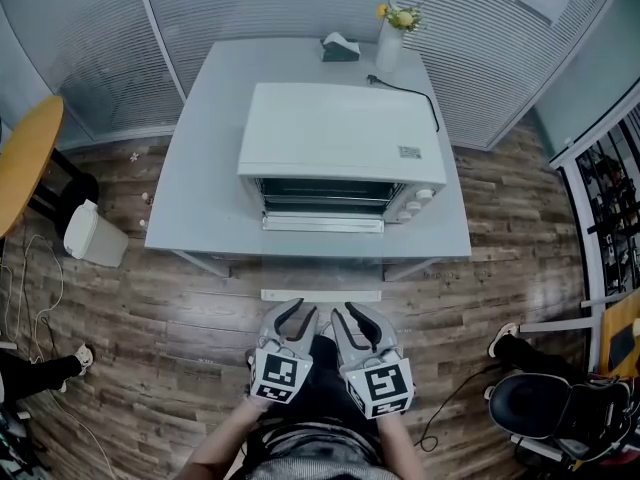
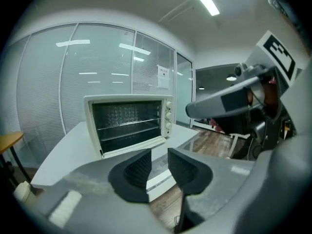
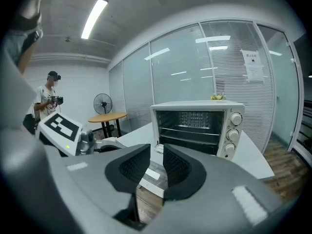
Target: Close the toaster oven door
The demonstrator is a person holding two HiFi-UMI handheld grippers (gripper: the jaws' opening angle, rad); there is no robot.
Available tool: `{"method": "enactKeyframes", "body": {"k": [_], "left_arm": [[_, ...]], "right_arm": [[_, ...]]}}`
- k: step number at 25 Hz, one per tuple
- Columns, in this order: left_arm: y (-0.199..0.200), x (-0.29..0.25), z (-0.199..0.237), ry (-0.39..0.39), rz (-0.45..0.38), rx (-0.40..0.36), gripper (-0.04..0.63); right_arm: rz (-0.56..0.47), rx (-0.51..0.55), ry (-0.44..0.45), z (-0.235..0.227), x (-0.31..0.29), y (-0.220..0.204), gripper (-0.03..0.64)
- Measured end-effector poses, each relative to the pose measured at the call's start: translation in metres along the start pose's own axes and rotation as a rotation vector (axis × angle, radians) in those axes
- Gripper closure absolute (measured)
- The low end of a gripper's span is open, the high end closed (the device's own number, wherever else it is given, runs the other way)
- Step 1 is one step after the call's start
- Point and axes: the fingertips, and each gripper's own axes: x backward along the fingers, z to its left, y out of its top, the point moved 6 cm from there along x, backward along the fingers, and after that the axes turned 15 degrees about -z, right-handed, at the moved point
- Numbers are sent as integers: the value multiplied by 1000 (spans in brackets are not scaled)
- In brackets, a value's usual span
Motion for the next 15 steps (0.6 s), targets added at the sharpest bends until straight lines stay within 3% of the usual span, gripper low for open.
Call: {"method": "enactKeyframes", "body": {"k": [3, 7, 15], "left_arm": [[-30, -6, 1, 1, 65, 6, 489], [-57, -16, 1, -16, 137, -42, 489], [-109, -38, -2, -89, 284, -316, 474]], "right_arm": [[14, 2, 0, -4, -1, -3, 535], [32, 9, -5, -12, -3, -5, 531], [46, 8, -22, -27, -8, -5, 531]]}}
